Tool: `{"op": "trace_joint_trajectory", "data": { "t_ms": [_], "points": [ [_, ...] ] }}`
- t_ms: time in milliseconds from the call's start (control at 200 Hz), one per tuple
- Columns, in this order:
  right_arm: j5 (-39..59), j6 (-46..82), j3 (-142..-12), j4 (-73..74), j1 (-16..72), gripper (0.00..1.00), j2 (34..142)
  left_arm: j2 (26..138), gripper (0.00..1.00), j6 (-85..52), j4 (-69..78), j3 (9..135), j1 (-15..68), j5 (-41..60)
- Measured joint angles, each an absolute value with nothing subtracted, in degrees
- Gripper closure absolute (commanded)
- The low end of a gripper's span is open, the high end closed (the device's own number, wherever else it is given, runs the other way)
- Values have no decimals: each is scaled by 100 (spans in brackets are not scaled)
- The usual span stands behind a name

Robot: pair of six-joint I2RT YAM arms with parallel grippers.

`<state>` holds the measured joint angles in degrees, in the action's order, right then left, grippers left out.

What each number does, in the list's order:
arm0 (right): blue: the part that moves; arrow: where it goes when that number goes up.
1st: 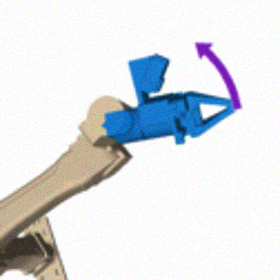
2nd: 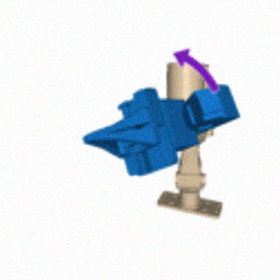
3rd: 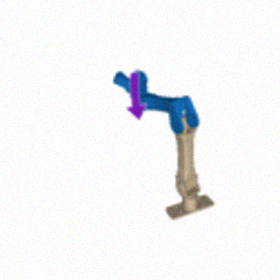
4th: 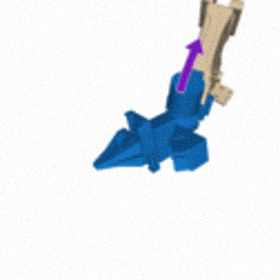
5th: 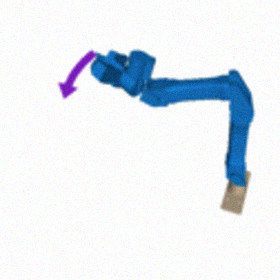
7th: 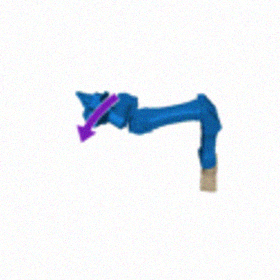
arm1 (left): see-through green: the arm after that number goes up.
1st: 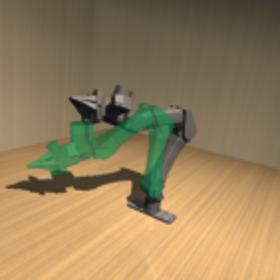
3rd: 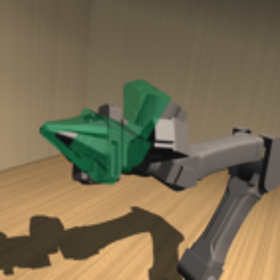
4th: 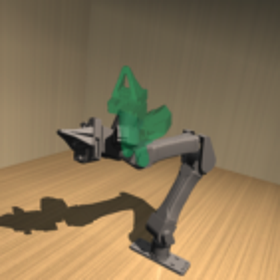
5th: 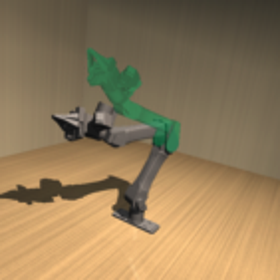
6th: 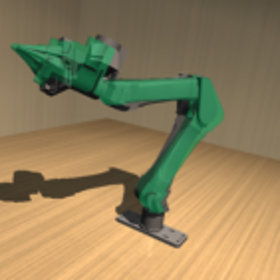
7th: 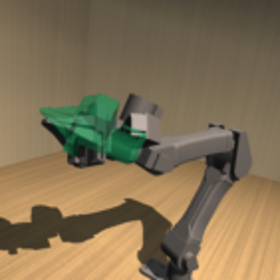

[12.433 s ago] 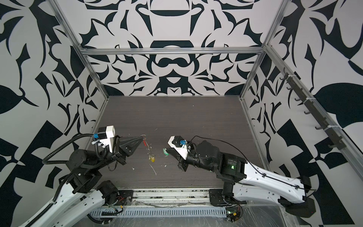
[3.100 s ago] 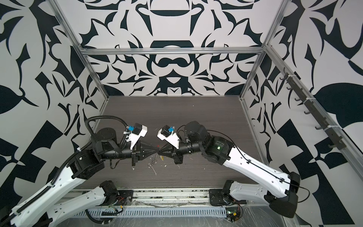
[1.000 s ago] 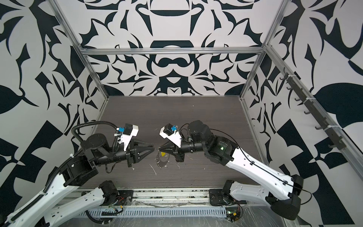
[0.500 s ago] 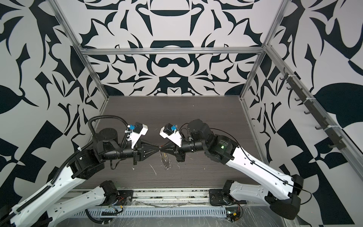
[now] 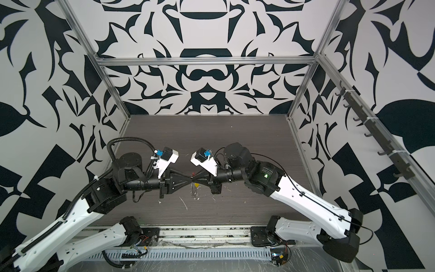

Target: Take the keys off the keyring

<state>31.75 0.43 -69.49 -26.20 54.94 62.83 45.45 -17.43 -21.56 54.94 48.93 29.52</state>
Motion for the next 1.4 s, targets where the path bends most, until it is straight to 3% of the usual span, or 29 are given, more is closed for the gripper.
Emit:
{"op": "trace_joint_trajectory", "data": {
  "t_ms": [555,1400],
  "points": [
    [4176,143,-6960,-2541,5022,100,6331,4239,75,-1343,-2217,5492,4893,3114],
    [4309,259,-6960,-2536,4995,100,6412,4342,68,-1039,-2298,5507,4915,2598]
  ]
}}
